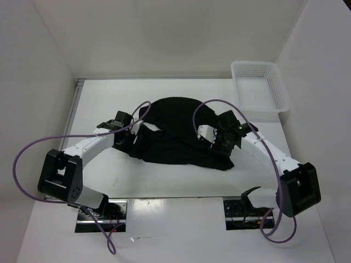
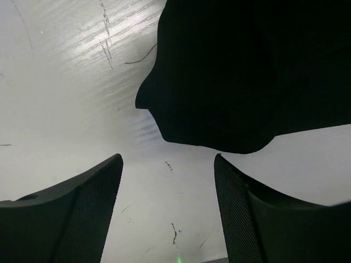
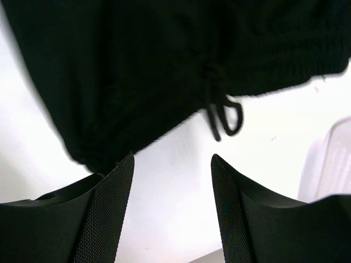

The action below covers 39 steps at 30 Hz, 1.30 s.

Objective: Fold and stack the shorts
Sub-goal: Flatten the shorts out

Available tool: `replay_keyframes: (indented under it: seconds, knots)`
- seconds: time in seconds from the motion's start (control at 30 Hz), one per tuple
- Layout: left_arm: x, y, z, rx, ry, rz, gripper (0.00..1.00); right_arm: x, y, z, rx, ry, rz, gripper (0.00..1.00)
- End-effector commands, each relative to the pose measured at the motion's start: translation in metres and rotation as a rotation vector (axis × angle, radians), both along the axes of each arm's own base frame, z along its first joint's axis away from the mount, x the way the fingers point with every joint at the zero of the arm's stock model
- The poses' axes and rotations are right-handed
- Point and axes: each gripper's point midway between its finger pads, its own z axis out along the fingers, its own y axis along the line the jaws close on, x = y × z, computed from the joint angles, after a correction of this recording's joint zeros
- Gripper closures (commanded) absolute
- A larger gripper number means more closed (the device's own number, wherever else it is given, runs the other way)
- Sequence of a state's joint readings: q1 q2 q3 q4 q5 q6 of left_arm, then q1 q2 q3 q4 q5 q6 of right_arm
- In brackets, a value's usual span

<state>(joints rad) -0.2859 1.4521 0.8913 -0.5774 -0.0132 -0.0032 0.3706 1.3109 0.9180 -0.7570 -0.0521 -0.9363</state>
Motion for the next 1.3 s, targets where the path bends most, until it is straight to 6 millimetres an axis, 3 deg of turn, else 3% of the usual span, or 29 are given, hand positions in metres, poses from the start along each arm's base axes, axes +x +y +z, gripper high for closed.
replay_keyframes:
  seconds: [0.0,0.2,0.4,0.57,0.6,0.7,0.73,0.83,0.87,0.9,0.97,1.0,1.07,1.1,1.13,1.27]
  knots:
    - [-0.010,-0.005,-0.008,-0.002,0.023,-0.027,0.25,-0.030,0.005,0.004,-0.047,-0.004,0.154,0.37]
    - [0.001,-0.010,-0.029,0.004,0.013,-0.036,0.19,-0.052,0.019,-0.022,-0.056,0.073,0.238,0.37]
    - [0.000,-0.021,-0.037,-0.020,0.022,-0.066,0.25,-0.069,0.015,-0.044,-0.133,0.114,0.305,0.37]
    - [-0.003,-0.027,-0.044,-0.035,0.040,-0.083,0.51,-0.073,0.012,-0.064,-0.141,0.123,0.317,0.39]
    - [-0.006,-0.026,-0.047,-0.032,0.049,-0.082,0.68,-0.076,0.010,-0.069,-0.145,0.132,0.318,0.41]
    - [-0.006,-0.026,-0.047,-0.032,0.049,-0.082,0.93,-0.077,0.009,-0.076,-0.158,0.127,0.335,0.62]
    - [-0.006,-0.026,-0.047,-0.032,0.049,-0.082,1.00,-0.074,0.011,-0.075,-0.157,0.115,0.347,0.77]
    - [-0.013,-0.015,-0.040,0.018,0.070,-0.067,1.00,-0.077,0.008,-0.075,-0.178,0.137,0.380,0.99]
    - [-0.011,-0.004,-0.033,0.056,0.055,-0.043,1.00,-0.073,0.010,-0.069,-0.184,0.130,0.404,1.00]
    - [-0.024,0.004,-0.027,0.092,0.099,-0.037,1.00,-0.081,0.005,-0.066,-0.204,0.171,0.417,1.00]
    - [-0.027,0.016,-0.005,0.144,0.079,-0.019,1.00,-0.077,0.014,-0.047,-0.175,0.170,0.450,1.00]
    - [-0.046,0.023,0.001,0.165,0.140,-0.022,1.00,-0.086,0.012,-0.042,-0.180,0.212,0.483,1.00]
    - [-0.064,0.027,0.019,0.159,0.161,-0.027,1.00,-0.084,0.024,-0.025,-0.131,0.214,0.528,1.00]
    - [-0.089,0.030,0.023,0.169,0.242,-0.045,1.00,-0.092,0.026,-0.023,-0.139,0.250,0.579,1.00]
    - [-0.100,0.030,0.030,0.152,0.257,-0.050,1.00,-0.097,0.028,-0.020,-0.136,0.263,0.610,1.00]
    - [-0.133,0.030,0.021,0.160,0.339,-0.105,0.97,-0.116,0.044,-0.028,-0.173,0.312,0.719,1.00]
